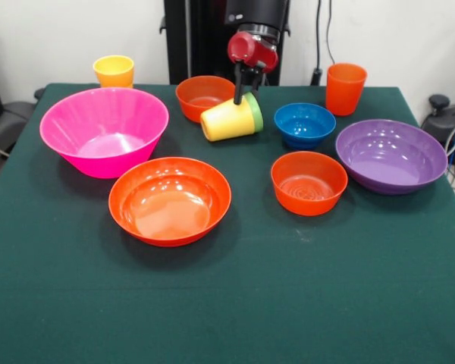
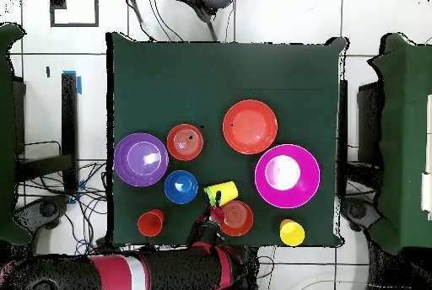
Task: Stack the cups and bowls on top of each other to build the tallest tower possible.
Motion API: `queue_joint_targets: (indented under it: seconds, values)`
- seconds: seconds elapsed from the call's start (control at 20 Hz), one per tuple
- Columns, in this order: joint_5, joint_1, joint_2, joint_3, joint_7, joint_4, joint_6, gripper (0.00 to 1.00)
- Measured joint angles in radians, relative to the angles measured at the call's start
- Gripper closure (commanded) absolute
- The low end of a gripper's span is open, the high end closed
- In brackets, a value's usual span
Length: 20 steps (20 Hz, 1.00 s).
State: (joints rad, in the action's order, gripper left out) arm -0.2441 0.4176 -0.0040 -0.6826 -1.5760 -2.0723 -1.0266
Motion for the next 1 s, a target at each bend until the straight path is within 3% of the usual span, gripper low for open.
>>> queue_joint_targets:
  seconds: [0.4, 0.45, 1.0]
  values:
    - [0.013, 0.04, 0.022, -0.023, 0.0, 0.006, 0.033, 0.0]
    - [0.014, 0.05, 0.022, -0.03, 0.0, 0.012, 0.058, 1.0]
    - [0.029, 0.074, 0.022, -0.062, 0.0, 0.029, 0.115, 1.0]
